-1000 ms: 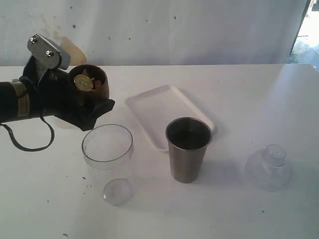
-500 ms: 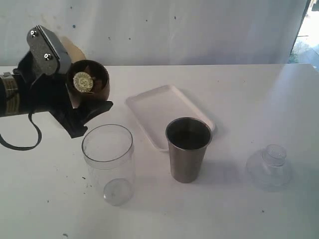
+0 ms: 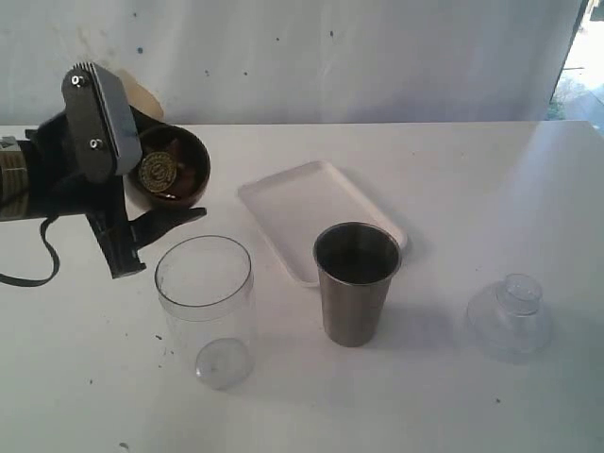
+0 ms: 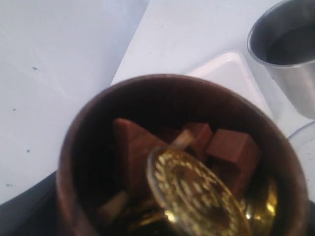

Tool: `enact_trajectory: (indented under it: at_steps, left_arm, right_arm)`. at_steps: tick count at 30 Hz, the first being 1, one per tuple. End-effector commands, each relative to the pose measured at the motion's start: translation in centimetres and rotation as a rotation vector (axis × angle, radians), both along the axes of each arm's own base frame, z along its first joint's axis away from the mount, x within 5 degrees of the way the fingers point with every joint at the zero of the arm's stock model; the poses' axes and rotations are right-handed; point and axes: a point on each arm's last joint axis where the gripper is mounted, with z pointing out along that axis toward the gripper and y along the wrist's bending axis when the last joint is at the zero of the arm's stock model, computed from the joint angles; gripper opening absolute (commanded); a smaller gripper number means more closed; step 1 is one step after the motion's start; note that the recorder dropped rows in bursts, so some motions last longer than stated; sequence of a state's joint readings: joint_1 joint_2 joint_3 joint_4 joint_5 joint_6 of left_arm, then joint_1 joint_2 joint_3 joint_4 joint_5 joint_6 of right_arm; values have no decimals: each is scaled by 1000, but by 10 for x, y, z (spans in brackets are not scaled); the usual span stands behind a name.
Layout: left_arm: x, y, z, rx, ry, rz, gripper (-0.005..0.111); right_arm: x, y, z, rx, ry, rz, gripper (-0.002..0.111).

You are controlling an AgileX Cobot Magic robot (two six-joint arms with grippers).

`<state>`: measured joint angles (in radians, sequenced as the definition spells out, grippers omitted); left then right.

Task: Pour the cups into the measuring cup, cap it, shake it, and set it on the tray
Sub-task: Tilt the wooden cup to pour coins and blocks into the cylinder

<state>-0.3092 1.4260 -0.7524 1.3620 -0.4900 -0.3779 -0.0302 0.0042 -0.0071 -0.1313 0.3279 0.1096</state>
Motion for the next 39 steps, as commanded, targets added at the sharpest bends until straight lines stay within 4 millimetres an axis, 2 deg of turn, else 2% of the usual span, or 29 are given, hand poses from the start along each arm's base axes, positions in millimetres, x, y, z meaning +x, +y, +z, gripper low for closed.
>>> enact_trajectory:
  at_steps: [1, 14, 24, 39]
  left_arm:
    - [-1, -2, 4, 48, -80, -51, 0]
    - [-3, -5, 6, 59, -127, -111, 0]
    - [-4, -5, 6, 221, -324, -226, 0]
    - [-10, -11, 9, 284, -494, -378, 0]
  right_arm:
    - [0, 0, -1, 1, -8, 2, 0]
    - [0, 0, -1, 1, -8, 2, 0]
    - [0, 0, -1, 1, -8, 2, 0]
    - [0, 0, -1, 1, -8, 2, 0]
